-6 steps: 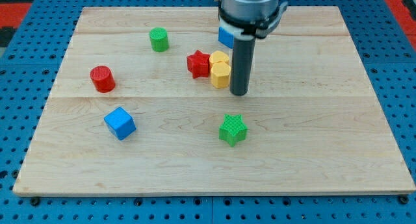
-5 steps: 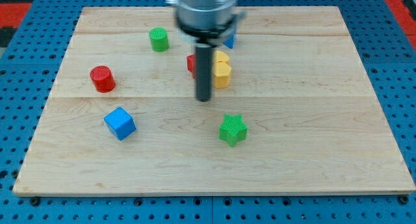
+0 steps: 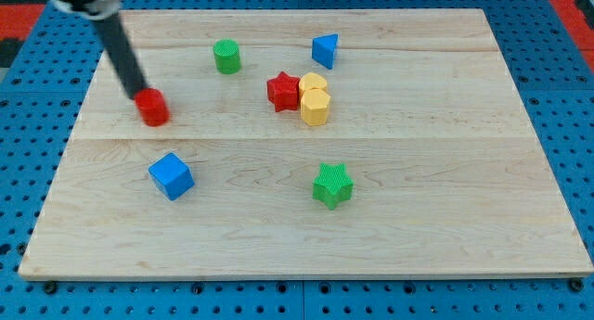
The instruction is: Place the red circle below the red star
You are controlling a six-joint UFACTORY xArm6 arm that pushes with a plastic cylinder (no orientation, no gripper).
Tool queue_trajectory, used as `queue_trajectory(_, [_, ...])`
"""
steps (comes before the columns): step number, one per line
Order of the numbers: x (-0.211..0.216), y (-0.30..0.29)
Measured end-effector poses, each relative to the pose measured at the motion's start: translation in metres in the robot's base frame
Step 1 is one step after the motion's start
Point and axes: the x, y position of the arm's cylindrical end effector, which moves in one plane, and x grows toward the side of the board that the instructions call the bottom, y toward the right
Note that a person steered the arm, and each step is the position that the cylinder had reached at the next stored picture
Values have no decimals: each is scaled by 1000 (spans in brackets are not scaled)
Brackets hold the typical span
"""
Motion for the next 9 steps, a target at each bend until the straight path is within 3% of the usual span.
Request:
queue_trajectory(1, [34, 39])
queue_trajectory(2, [66, -17])
queue_trajectory(4, [90, -26])
queue_trajectory(5, [105, 30])
queue_trajectory(6, [98, 117])
queue_trajectory(8, [73, 133])
queue_trajectory(9, [92, 96])
